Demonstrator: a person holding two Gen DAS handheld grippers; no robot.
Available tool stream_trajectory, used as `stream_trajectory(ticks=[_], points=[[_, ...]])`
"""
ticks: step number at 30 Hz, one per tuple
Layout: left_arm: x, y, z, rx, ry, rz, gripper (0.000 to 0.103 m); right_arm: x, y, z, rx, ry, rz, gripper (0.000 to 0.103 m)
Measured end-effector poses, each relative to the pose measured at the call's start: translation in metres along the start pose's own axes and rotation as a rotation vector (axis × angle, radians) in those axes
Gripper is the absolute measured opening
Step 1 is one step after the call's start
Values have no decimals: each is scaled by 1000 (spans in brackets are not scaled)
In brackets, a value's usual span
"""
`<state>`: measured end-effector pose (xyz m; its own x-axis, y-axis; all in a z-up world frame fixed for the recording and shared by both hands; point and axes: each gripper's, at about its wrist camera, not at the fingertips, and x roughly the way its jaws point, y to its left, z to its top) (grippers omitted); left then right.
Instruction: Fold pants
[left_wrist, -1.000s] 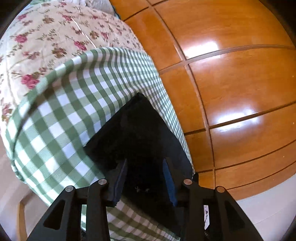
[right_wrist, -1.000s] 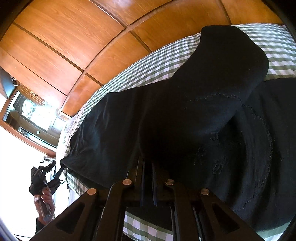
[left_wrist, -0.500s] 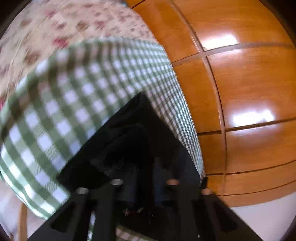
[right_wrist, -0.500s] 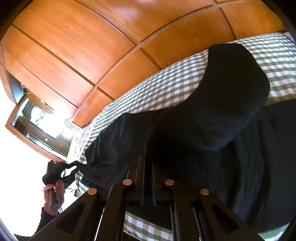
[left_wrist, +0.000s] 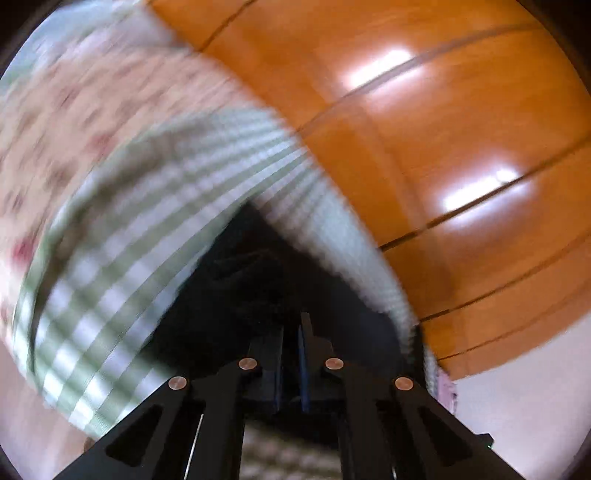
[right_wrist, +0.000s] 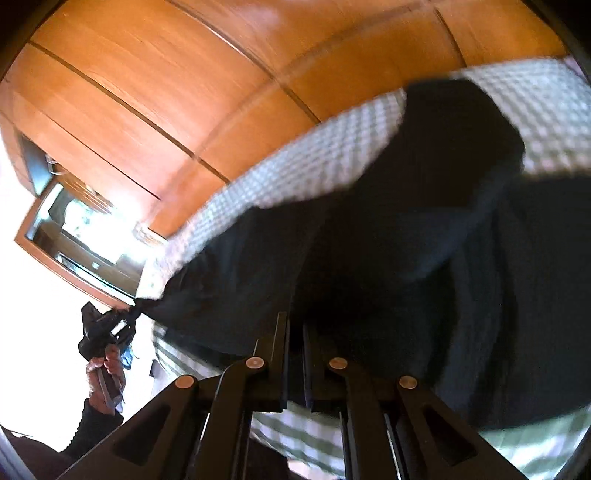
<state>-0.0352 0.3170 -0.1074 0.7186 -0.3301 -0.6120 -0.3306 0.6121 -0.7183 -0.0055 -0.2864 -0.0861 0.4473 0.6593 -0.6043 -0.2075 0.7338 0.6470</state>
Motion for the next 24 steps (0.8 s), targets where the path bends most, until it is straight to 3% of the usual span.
stream_trajectory(ticks=[4, 13, 18, 24], points=[[5, 33, -22, -81, 20, 29, 6, 13, -10, -12, 32, 28, -30, 6], [7, 34, -31, -97, 35, 19, 7, 5, -6, 1, 4, -22, -65, 5], [1, 50, -32, -187, 21, 41, 19, 32, -16, -9, 10, 55, -130, 5], [-44, 28, -29, -84, -143, 253, 22, 31, -16, -3, 23, 64, -119, 7]])
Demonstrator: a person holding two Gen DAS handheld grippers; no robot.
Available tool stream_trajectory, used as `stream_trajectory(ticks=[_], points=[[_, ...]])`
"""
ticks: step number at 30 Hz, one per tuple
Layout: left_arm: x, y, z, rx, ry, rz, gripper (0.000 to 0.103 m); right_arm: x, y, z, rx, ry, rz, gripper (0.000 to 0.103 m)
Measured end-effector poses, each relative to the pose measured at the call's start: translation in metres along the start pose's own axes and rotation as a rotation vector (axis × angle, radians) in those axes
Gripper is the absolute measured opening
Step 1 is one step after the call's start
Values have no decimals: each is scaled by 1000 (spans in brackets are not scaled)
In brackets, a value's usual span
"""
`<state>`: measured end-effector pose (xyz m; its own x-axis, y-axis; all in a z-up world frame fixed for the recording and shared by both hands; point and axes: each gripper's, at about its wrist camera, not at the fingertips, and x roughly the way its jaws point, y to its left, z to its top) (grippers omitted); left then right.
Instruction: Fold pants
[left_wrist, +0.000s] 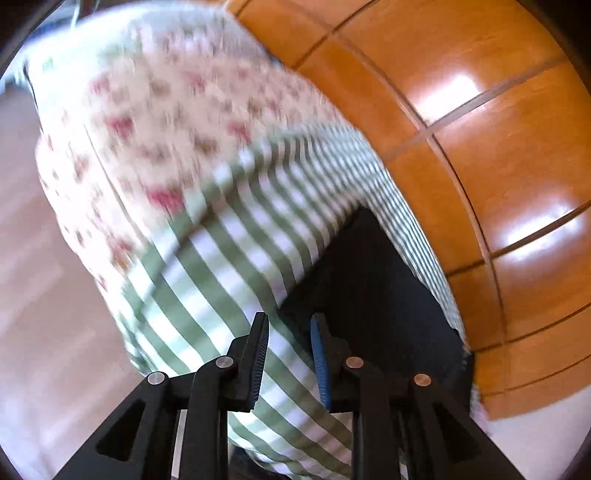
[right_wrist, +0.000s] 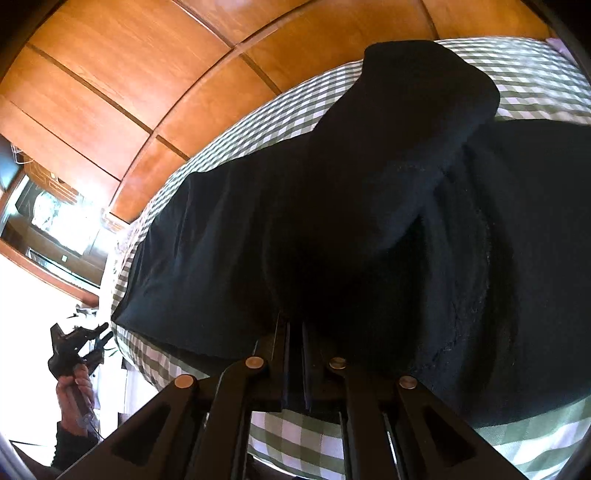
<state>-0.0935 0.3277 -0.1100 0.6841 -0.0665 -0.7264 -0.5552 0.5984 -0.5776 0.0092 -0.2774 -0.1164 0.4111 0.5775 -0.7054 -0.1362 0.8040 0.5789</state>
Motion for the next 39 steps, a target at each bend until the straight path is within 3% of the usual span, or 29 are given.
stream_trajectory(ticks=[4, 7, 13, 18, 22, 26, 28, 30, 33, 35, 36, 38, 39], points=[[-7, -42, -5, 138, -65, 15, 24, -16, -1, 7, 20, -2, 19, 37], [10, -91, -26, 301, -50, -32, 26, -36, -5, 11, 19, -20, -29, 45], [74, -183, -96, 613, 145, -147, 26, -79, -17, 62, 51, -156, -130, 46], [97, -221, -136, 734, 244, -221, 26, -65, -18, 136, 61, -172, -176, 46], [118, -224, -155, 765, 320, -203, 26, -17, -13, 204, 71, -130, -251, 46], [122, -219, -152, 730, 335, -223, 26, 33, -16, 256, 90, -95, -365, 47], [125, -215, -147, 680, 354, -236, 26, 57, -20, 282, 104, -67, -445, 62], [126, -211, -146, 636, 364, -250, 26, 78, -22, 296, 91, -38, -508, 64], [124, -214, -147, 650, 360, -252, 26, 117, -33, 306, 58, 63, -626, 63], [125, -214, -149, 671, 352, -248, 26, 127, -38, 304, 5, 66, -696, 48], [123, -214, -149, 673, 349, -247, 26, 126, -37, 304, -18, 53, -731, 29], [121, -211, -149, 668, 349, -248, 26, 113, -40, 303, -6, 34, -696, 10], [122, -211, -149, 666, 350, -249, 26, 102, -40, 302, 2, 12, -667, 8]])
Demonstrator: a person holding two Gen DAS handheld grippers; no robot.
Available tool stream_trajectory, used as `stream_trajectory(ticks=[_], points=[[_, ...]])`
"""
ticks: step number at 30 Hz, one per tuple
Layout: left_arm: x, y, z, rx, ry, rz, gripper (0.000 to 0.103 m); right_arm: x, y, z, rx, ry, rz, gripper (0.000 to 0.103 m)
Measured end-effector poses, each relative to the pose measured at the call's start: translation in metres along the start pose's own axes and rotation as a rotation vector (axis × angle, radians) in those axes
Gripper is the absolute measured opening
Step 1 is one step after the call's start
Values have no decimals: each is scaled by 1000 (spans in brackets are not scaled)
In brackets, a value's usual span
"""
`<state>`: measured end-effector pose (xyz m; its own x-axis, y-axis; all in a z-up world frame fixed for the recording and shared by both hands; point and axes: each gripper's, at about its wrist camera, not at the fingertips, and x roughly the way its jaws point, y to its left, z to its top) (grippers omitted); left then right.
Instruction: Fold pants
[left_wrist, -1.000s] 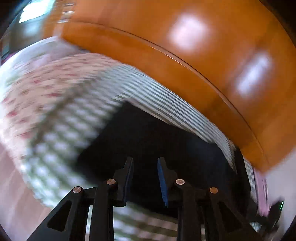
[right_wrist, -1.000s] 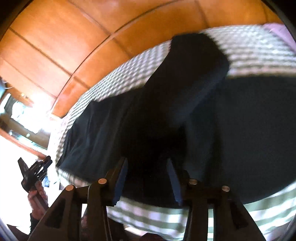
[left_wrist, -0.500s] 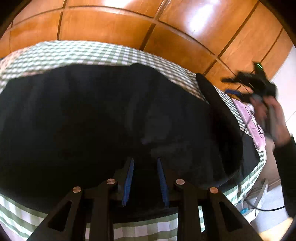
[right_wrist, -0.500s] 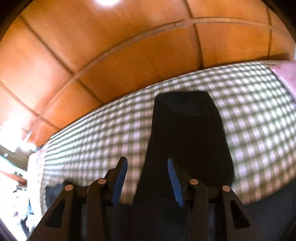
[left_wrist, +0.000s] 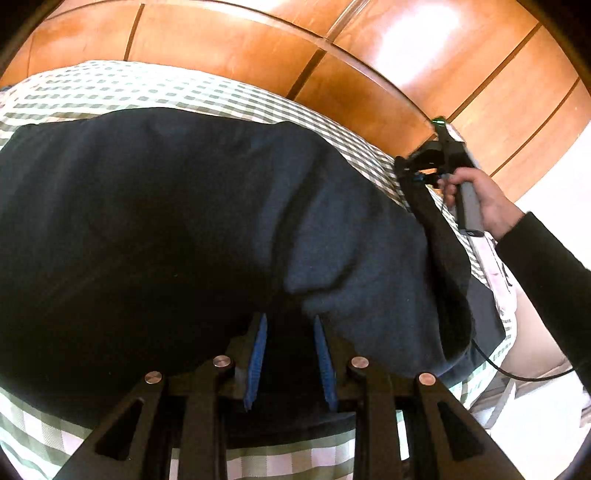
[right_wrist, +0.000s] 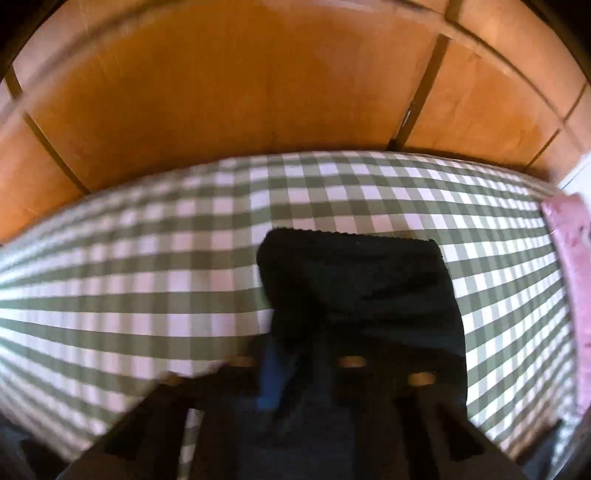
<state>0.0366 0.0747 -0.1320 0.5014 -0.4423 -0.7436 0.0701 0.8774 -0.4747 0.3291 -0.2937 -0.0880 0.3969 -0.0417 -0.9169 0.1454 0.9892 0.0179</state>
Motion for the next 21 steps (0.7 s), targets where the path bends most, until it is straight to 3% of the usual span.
stream_trajectory(ticks=[7, 12, 15, 18, 21], points=[[4, 0, 3, 3, 4, -1, 26, -110, -83, -22, 132, -209, 202, 8], [4, -5, 3, 36, 5, 14, 26, -203, -160, -73, 240, -359, 302, 7], [4, -6, 5, 44, 18, 10, 26, -250, -219, -120, 334, -440, 348, 7], [3, -7, 7, 49, 31, 7, 26, -260, -263, -159, 415, -477, 358, 7], [3, -7, 9, 44, 40, 7, 26, -249, -303, -206, 511, -445, 323, 7]])
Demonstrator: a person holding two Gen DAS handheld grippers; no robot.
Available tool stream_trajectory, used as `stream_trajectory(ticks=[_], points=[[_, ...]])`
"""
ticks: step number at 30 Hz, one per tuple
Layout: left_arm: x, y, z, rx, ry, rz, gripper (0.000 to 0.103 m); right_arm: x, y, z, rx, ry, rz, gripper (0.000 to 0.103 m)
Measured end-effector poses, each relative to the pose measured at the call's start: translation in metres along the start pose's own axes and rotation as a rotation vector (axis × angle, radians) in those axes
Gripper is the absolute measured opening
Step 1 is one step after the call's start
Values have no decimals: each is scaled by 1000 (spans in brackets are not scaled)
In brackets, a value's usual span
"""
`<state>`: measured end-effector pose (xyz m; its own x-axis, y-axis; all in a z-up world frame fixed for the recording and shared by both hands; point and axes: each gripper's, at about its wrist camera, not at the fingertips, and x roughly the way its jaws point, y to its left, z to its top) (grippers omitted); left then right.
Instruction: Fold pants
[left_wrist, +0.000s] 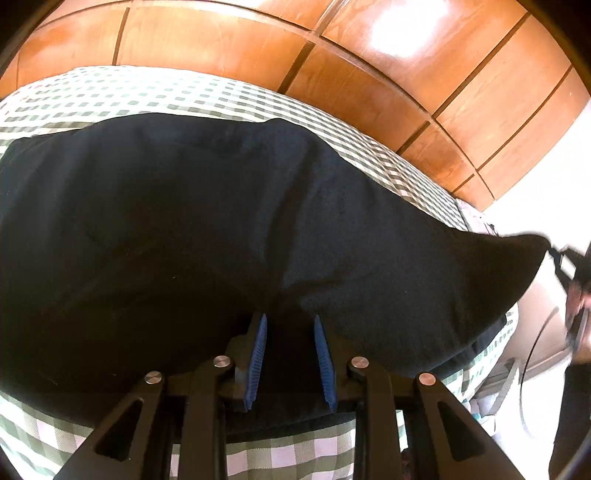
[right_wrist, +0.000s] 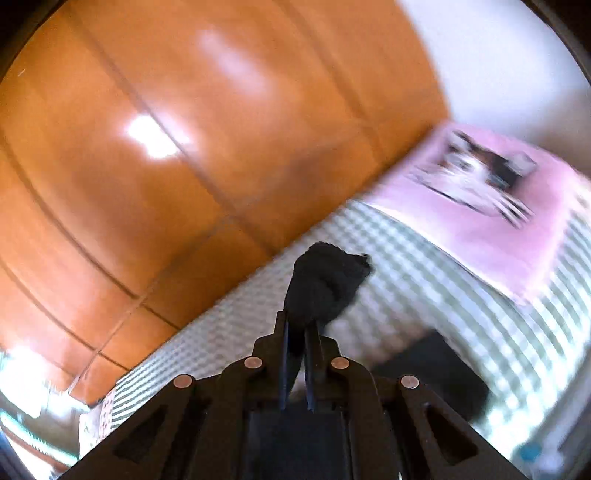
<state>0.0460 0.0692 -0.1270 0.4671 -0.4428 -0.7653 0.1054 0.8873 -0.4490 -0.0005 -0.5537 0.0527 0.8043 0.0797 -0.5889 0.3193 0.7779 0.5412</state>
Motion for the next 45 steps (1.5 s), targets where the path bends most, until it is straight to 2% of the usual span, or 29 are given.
stream_trajectory(ticks=[4, 7, 12, 14, 15, 16, 18, 19, 21, 22, 23, 27, 29, 31, 32, 36, 37, 39, 42, 45], points=[[2, -3, 3, 6, 16, 18, 27, 8, -83, -38, 177, 61, -74, 7], [2, -8, 5, 25, 29, 39, 27, 20, -126, -61, 270, 118, -111, 7], [-1, -10, 6, 9, 34, 21, 27, 32, -147, -83, 311, 152, -116, 7], [-1, -15, 6, 25, 35, 30, 27, 31, -147, -83, 311, 147, -92, 13], [-1, -18, 5, 42, 35, 35, 27, 30, -147, -82, 312, 145, -82, 19], [-1, -22, 3, 63, 33, 36, 27, 28, -148, -81, 319, 137, -79, 34], [-2, -30, 1, 103, 37, 29, 27, 23, -152, -77, 341, 106, -76, 53], [-2, -35, -1, 122, 39, 26, 27, 24, -155, -75, 353, 84, -65, 54], [-1, -42, -3, 148, 43, 13, 27, 24, -156, -67, 343, 70, -94, 51], [-1, -46, -4, 161, 46, -4, 27, 26, -155, -65, 333, 74, -109, 33], [-2, -49, -5, 170, 46, -14, 27, 28, -153, -63, 320, 85, -137, 21], [-6, -62, -6, 212, 52, -60, 27, 21, -136, -58, 227, 50, -186, 19], [-6, -66, -8, 240, 67, -76, 27, 28, -143, -60, 235, 88, -245, 23], [-4, -72, -12, 278, 86, -87, 27, 33, -148, -63, 208, 102, -329, 53], [-3, -75, -14, 297, 98, -91, 27, 31, -149, -64, 215, 99, -333, 54], [-5, -82, -24, 329, 114, -136, 27, 2, -132, -76, 217, 53, -247, 53], [-5, -83, -26, 326, 117, -147, 27, -1, -124, -83, 217, 76, -165, 48], [-2, -83, -28, 308, 124, -161, 27, 3, -98, -104, 197, 162, 17, 46], [1, -84, -30, 286, 123, -165, 27, 21, -61, -140, 154, 293, 192, 46], [-2, -82, -30, 265, 114, -171, 27, 38, -35, -167, 143, 365, 264, 46]])
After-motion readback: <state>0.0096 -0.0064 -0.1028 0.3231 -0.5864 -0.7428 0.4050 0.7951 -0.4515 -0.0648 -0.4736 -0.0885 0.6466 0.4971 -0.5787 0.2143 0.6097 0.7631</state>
